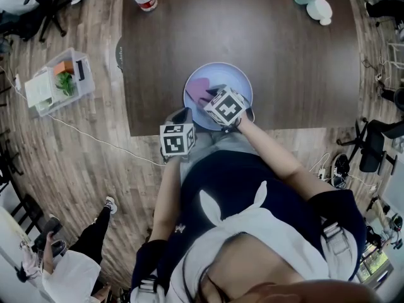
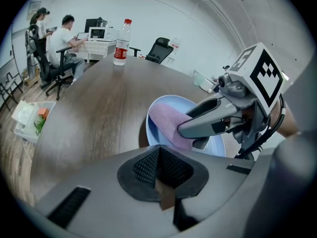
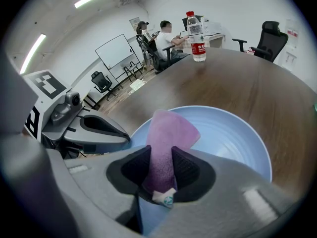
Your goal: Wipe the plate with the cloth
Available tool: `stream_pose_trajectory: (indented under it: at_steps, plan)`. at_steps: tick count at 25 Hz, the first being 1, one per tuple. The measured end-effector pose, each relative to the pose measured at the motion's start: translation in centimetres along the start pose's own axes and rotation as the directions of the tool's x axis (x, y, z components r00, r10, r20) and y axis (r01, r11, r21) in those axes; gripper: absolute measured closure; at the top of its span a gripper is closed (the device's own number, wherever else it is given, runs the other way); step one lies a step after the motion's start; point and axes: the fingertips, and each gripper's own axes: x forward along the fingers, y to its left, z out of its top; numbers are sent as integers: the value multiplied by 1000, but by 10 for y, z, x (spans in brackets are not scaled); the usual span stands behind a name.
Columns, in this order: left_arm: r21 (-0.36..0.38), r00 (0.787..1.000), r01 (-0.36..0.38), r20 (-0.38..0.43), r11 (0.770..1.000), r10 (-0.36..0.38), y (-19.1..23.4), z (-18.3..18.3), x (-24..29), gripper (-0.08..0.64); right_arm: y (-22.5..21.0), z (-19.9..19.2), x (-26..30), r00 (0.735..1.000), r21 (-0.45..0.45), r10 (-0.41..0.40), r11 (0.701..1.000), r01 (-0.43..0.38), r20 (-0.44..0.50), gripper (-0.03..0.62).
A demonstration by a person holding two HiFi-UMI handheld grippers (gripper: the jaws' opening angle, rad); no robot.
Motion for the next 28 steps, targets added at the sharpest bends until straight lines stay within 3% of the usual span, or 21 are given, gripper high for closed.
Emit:
stream_pose_trajectory:
  at_steps: [28]
  plan:
    - [6,1000,15,2,1000,-15,-3,-2,-3,554,18,-12,-1,1000,-42,-12,999,11,-19,471]
